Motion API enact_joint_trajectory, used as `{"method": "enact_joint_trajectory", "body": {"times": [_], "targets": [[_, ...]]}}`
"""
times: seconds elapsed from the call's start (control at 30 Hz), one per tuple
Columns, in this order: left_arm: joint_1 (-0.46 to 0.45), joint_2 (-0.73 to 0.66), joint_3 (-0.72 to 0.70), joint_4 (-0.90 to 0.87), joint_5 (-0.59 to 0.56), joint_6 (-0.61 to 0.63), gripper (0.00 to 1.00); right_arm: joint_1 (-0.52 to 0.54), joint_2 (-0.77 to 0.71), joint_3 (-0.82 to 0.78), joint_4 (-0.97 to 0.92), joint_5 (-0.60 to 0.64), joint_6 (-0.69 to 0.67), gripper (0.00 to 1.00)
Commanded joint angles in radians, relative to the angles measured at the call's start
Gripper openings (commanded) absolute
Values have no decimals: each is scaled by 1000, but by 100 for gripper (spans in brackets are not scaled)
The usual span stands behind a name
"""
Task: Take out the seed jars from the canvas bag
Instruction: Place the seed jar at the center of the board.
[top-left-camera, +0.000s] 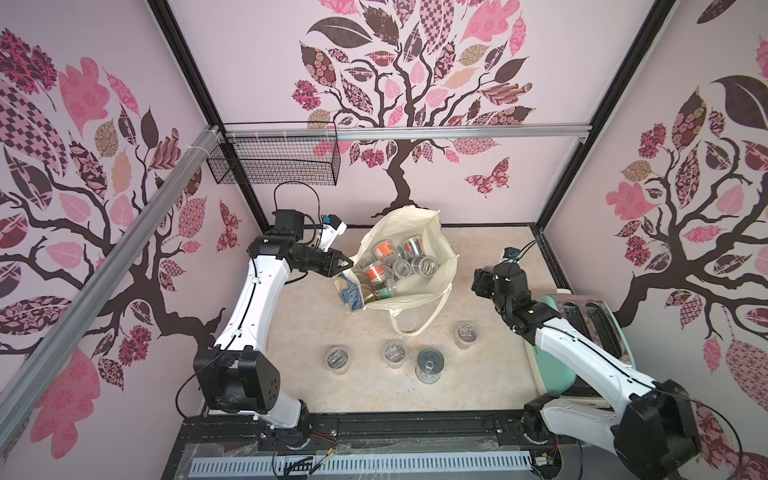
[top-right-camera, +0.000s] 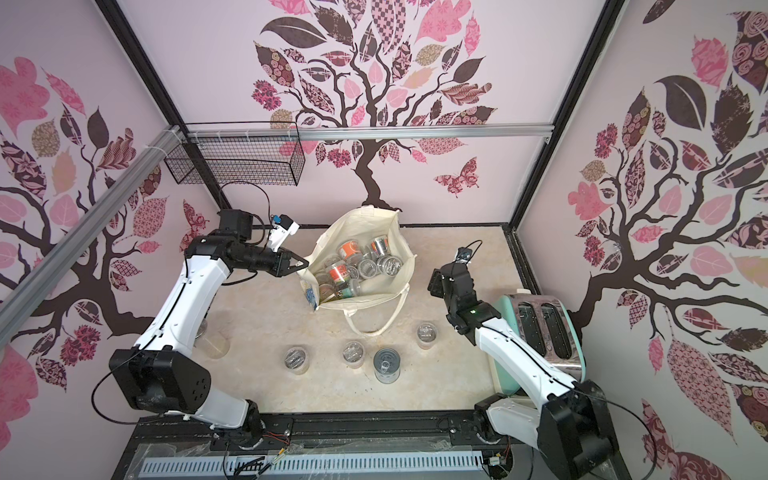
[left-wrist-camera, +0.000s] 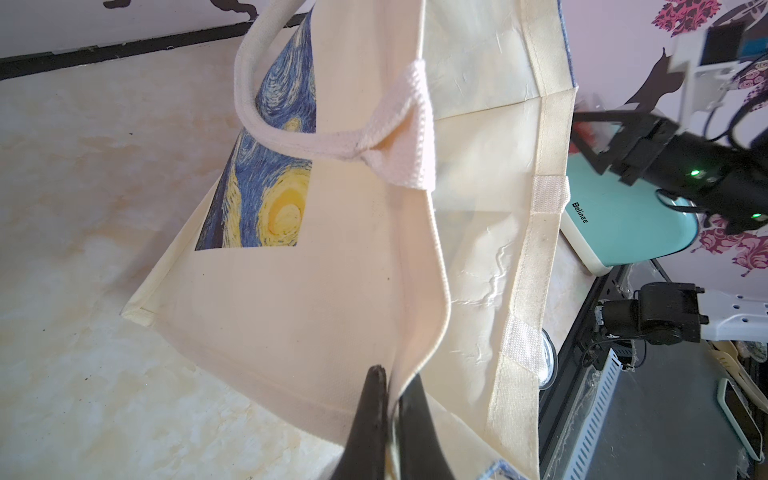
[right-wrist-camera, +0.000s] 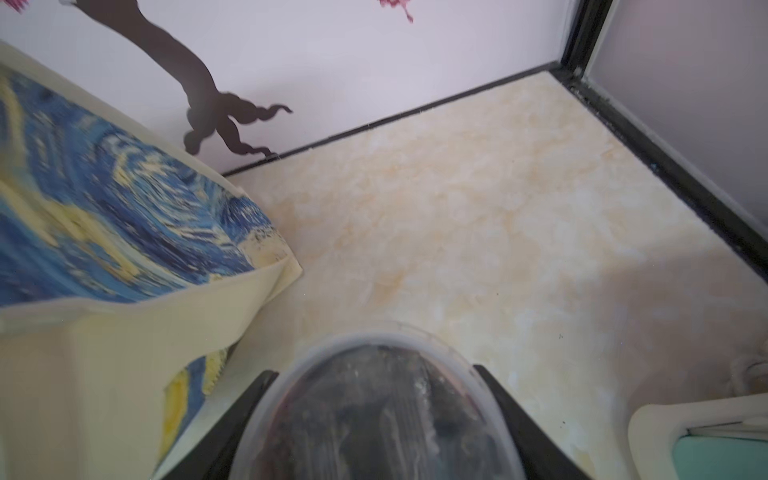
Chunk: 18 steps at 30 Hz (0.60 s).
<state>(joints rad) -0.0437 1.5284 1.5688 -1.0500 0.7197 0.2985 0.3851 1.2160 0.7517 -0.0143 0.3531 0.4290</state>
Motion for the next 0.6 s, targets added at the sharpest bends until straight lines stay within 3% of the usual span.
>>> {"method": "enact_joint_trajectory", "body": {"times": [0.0, 0.27, 0.57], "targets": [[5, -21, 4, -21, -7, 16, 0, 4, 109, -18, 104, -43, 15, 68], [7, -33, 9, -34, 3, 29, 0, 22, 318, -28, 223, -62, 12, 69], [9, -25, 18, -52, 32, 51, 0, 36, 354, -55, 231, -20, -9, 82]]}}
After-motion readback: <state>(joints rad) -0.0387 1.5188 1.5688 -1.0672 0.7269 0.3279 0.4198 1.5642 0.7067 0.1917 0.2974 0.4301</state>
